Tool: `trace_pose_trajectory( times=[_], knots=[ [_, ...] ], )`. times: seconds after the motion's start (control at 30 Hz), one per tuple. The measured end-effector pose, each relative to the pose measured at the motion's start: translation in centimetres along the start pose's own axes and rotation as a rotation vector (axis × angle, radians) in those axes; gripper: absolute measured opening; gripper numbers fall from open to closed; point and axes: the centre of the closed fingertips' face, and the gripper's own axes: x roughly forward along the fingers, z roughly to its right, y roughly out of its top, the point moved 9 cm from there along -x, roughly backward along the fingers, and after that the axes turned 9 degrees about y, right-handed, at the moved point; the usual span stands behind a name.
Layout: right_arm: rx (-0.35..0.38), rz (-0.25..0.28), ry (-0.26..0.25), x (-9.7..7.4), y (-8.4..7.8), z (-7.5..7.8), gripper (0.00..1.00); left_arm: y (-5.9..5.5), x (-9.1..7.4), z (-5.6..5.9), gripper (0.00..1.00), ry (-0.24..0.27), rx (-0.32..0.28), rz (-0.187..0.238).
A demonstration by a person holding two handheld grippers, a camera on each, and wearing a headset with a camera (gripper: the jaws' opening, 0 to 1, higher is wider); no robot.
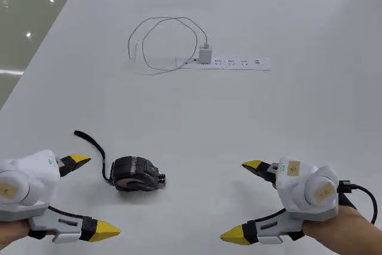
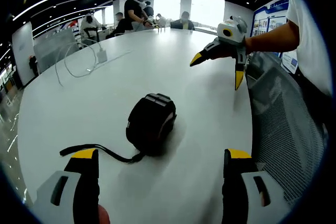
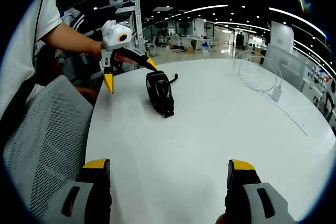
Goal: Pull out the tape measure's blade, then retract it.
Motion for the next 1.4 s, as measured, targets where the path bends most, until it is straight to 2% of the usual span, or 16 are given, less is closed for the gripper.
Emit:
trace_pose_trajectory(
  times=[0.27, 0.57, 0.73, 1.03, 1.1, 1.4],
  knots=[
    [-0.019, -0.003, 0.021, 1.2, 1.2, 0.8, 0.91, 0.5, 1.0, -0.7, 0.96, -0.027, 0.049, -0.027],
    [-0.036, -0.015, 0.050, 2.3, 1.8, 1.3, 0.90, 0.9, 2.3, -0.6, 0.92, -0.074, 0.100, -0.068],
    [-0.042, -0.024, 0.063, 2.7, 1.9, 1.5, 0.90, 1.0, 3.0, -0.7, 0.86, -0.089, 0.124, -0.096],
    [-0.045, -0.027, 0.076, 3.2, 2.2, 1.8, 0.90, 1.2, 4.1, -1.5, 0.74, -0.104, 0.160, -0.144],
    [-0.043, -0.025, 0.079, 3.3, 2.2, 1.8, 0.90, 1.4, 4.3, -1.7, 0.72, -0.095, 0.174, -0.138],
    [-0.044, -0.026, 0.084, 3.6, 2.3, 1.9, 0.90, 1.4, 5.1, -2.0, 0.59, -0.116, 0.215, -0.179]
  ],
)
